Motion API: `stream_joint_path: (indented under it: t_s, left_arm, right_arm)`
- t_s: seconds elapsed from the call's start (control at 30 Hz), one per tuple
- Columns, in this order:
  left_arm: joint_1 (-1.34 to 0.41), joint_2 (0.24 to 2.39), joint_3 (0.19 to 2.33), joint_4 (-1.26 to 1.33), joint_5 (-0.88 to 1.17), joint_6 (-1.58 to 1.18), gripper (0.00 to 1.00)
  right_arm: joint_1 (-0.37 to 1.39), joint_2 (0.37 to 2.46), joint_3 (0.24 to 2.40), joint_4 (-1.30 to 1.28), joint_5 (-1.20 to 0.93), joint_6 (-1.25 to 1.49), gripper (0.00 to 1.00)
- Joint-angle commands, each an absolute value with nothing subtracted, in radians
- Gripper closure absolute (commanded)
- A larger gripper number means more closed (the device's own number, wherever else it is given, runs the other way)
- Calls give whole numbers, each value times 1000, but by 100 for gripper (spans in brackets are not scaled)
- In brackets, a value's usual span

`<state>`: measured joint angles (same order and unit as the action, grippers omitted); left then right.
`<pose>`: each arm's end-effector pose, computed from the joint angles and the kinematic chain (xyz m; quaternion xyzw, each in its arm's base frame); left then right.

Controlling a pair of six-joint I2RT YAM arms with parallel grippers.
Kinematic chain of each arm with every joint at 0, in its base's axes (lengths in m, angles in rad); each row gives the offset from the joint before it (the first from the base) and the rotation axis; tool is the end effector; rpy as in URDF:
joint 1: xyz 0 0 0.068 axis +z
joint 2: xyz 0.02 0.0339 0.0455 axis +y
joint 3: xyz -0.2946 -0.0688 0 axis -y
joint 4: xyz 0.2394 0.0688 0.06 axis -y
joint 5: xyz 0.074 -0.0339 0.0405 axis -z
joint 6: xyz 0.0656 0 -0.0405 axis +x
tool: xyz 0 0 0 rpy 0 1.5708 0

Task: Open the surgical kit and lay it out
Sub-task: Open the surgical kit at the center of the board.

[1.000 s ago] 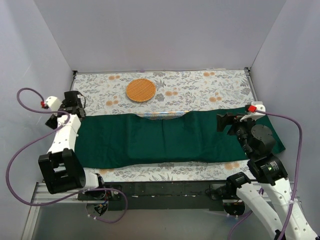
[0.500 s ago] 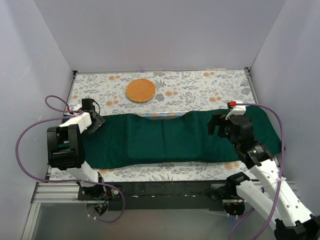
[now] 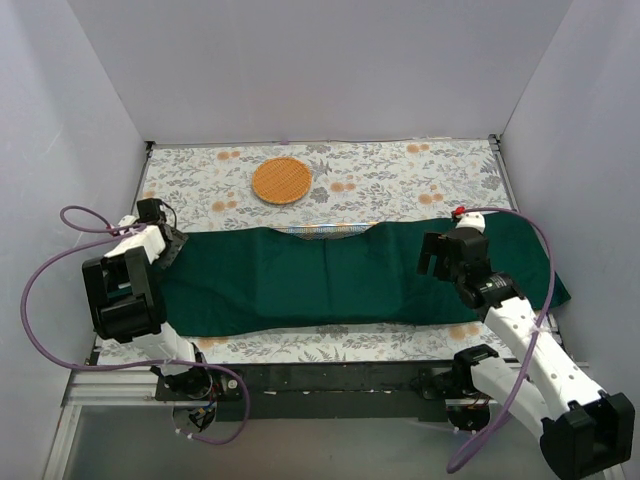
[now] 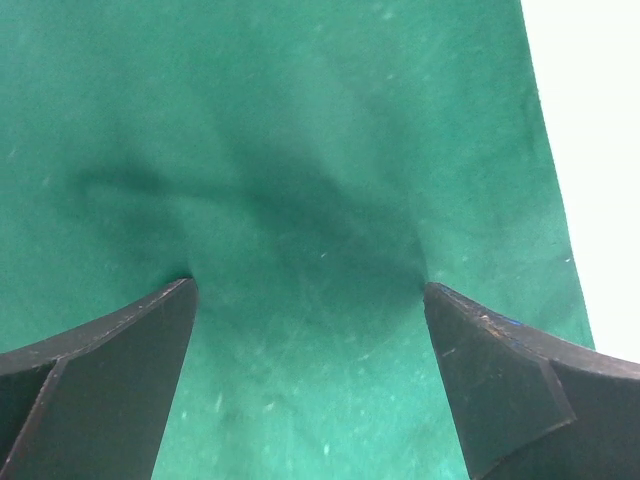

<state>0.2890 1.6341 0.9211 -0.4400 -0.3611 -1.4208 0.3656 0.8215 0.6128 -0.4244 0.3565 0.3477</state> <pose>0.2943 0.1117 0.1726 -0.7505 0.6035 0.0389 0.2664 0.1718 0.0413 0.2581 0.0723 0.8786 0.0070 0.4719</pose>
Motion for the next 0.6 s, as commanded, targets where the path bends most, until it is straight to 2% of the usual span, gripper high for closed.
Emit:
stream_joint_path:
  t_s: [0.0,0.23,0.4,0.57]
  left_arm:
    - [298,1551,933,-523,-345,-1517,2]
    - [161,1424,960,-528,-356,-1566,2]
    - [109,1463,960,-523,-319,-1549,2]
    - [104,1517,942,-525,-357,-1557,5]
  right_arm:
    - [275,897,673,-407,350,413,1]
    - [157,1083,744,-350,310,430,1]
    - [62,1239,768,-334,284,411,3]
    - [-49,1302,747,-299,259,408,9]
